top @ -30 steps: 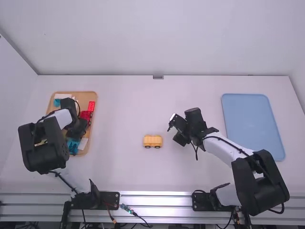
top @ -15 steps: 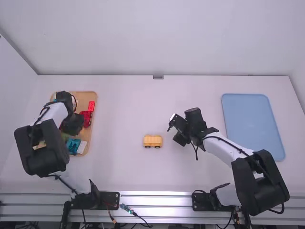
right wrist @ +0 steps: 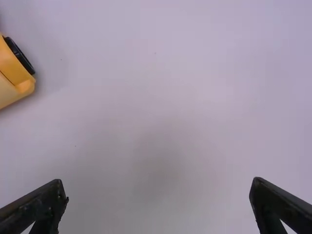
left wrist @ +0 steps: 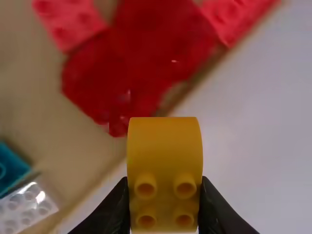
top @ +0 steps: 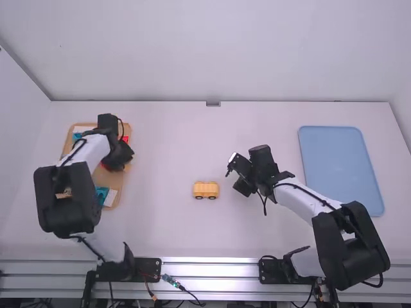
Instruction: Assemble lego blocks to make yellow taxi
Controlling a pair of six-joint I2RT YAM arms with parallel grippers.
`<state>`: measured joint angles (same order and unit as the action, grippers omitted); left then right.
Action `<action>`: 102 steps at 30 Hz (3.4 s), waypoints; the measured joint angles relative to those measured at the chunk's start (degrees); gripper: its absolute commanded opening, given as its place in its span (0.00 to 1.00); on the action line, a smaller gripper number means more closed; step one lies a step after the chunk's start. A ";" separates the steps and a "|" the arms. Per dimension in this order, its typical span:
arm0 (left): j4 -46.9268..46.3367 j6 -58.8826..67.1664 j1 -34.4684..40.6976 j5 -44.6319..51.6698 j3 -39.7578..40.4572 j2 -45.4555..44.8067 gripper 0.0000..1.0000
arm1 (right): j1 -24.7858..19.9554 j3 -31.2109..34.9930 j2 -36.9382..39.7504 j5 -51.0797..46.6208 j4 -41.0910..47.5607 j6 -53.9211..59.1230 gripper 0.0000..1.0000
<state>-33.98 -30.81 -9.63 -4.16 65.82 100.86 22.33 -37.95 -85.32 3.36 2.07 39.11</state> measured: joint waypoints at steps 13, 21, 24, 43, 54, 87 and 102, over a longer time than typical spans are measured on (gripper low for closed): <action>9.25 30.69 18.03 1.77 -14.78 -16.90 0.02 | 0.00 0.00 0.00 -0.13 -0.13 0.04 0.99; 8.35 65.00 19.54 12.85 -24.50 -26.23 0.02 | 0.00 0.00 0.00 -0.13 -1.79 0.07 0.99; 4.46 76.32 19.37 17.18 -24.90 -26.56 0.02 | 0.00 0.00 0.00 -0.11 -1.92 0.04 0.99; 3.82 101.63 19.37 23.69 -21.73 -12.68 0.02 | 0.00 0.00 0.00 4.68 -1.46 2.95 0.99; -2.19 105.90 19.37 22.97 -11.19 -3.48 0.02 | -0.04 0.00 0.00 7.78 -0.48 5.03 0.99; 6.88 104.13 22.21 19.32 -16.24 -2.19 0.19 | -9.68 0.00 0.00 30.64 3.15 15.28 1.00; 8.68 101.33 22.21 19.32 -16.24 -2.19 0.99 | -9.68 4.83 0.00 37.86 -3.02 19.82 0.99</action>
<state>-25.30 70.52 12.58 15.16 49.58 98.67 12.64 -33.12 -85.32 41.21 -0.95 58.94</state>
